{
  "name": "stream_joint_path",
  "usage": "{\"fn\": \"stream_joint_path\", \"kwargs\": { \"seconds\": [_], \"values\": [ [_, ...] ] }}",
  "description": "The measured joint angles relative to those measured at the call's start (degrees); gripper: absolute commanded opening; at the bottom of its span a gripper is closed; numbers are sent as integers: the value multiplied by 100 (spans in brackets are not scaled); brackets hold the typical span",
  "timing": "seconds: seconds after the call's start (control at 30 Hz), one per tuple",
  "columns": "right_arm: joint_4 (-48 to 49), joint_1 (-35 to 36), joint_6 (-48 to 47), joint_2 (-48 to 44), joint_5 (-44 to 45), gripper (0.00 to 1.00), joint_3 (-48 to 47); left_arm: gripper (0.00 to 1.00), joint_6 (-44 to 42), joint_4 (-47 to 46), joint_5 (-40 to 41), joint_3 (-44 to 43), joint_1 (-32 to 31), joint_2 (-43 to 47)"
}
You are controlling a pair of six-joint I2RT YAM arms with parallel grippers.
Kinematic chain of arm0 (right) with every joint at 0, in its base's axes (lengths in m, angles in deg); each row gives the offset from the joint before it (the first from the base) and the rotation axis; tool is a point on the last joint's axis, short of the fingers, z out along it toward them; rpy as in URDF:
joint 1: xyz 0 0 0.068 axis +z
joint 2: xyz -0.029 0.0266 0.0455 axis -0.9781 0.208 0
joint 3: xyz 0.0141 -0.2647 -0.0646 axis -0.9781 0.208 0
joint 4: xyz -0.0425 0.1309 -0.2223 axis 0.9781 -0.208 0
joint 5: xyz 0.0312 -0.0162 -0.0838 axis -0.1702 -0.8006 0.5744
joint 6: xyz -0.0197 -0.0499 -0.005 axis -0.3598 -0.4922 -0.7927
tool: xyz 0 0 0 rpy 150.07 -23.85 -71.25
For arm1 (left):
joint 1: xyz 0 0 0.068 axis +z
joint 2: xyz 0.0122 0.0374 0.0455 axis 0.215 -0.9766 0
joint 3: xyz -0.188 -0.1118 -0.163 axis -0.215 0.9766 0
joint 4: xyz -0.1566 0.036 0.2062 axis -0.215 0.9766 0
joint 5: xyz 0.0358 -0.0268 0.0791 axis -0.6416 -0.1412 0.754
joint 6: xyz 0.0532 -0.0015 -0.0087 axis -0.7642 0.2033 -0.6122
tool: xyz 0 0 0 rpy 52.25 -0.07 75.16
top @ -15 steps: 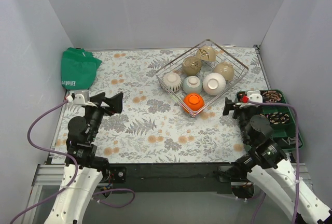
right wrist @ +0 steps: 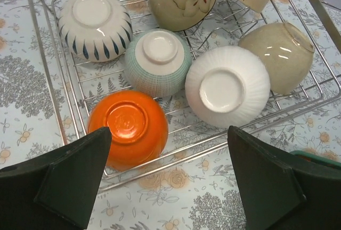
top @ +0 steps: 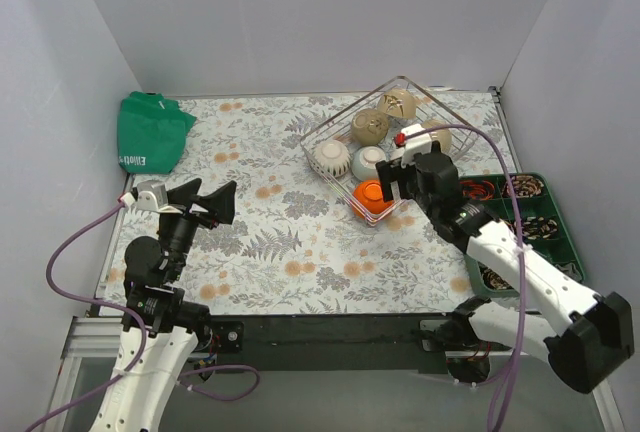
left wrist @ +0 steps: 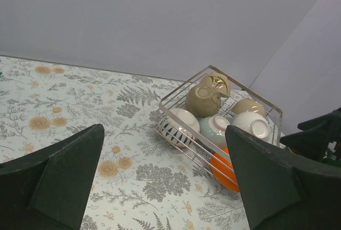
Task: Unload the bowls from the dish rack
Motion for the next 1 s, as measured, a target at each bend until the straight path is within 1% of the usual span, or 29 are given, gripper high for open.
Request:
{"fn": "stream_joint_path", "kwargs": {
  "seconds": [0.1, 0.2, 0.37, 0.5, 0.7, 0.83, 1.0],
  "values": [
    [-9, -188, 22, 686, -83, 99, -437, 98, -2, 7, 0, 0, -33, 31],
    [-55, -675, 151, 1169, -372, 99, -844, 98, -9, 11, -4, 0, -66, 33],
    [-83, -1904, 533, 1711, -1303, 98, -1294, 98, -39, 13, -20, 0, -90, 33],
    [-94, -2557, 791, 2072, -2221, 99, -1379, 98, -46, 13, -35, 0, -103, 28],
    [-146, -3123, 925, 2684, -3440, 99, -1429, 98, -76, 9, -243, 0, -114, 0],
    [-225, -3370, 894, 2900, -3832, 98, -1523, 98, -107, 9, -382, 0, -122, -63],
    [-376, -3510, 723, 3257, -4159, 99, -1917, 98, -133, 9, -481, 0, -142, -81]
  ]
}}
